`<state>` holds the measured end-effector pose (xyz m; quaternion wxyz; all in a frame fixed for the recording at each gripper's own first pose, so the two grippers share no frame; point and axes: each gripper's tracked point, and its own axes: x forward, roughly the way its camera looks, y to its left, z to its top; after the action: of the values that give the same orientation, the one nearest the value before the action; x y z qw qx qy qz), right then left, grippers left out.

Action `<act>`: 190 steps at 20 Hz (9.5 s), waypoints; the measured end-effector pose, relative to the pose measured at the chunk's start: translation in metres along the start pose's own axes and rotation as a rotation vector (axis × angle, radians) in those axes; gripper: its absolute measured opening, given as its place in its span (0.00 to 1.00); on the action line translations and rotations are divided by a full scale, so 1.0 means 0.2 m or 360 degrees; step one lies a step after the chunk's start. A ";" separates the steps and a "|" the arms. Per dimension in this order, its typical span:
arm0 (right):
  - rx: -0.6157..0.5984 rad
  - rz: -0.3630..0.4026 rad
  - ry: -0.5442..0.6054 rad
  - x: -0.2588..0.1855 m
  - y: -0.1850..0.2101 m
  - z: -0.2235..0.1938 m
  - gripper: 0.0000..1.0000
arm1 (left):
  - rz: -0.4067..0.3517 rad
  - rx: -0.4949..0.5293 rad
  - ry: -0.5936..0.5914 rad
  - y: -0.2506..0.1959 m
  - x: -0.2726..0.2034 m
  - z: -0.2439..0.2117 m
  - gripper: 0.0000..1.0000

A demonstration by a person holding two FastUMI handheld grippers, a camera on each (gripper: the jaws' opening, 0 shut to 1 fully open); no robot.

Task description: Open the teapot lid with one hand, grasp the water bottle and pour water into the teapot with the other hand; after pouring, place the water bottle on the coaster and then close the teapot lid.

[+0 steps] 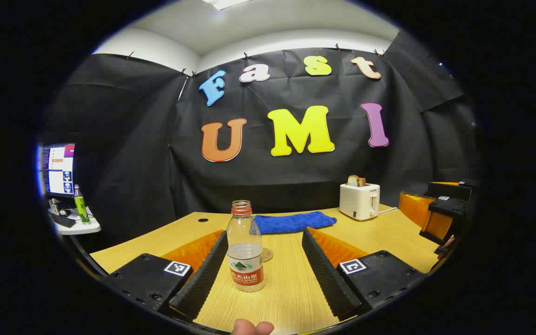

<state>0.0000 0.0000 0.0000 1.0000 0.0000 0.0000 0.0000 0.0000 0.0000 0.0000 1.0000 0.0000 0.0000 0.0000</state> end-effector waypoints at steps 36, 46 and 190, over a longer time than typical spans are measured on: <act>-0.0052 0.0229 0.0216 0.24 0.34 -0.44 0.97 | 0.0164 -0.0042 -0.0019 0.26 -0.01 0.06 1.00; -0.0100 0.0257 0.0339 0.40 0.42 -0.61 0.87 | 0.0209 -0.0048 0.0014 0.33 0.02 0.02 1.00; 0.0110 0.0266 0.0268 0.08 -0.46 -0.46 0.00 | 0.0023 0.3052 0.0244 0.03 0.41 -0.26 0.74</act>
<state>0.0169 -0.0917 -0.0910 0.9924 0.0345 0.0840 0.0832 0.0826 0.0069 -0.0511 0.5719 0.8177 0.0653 0.0063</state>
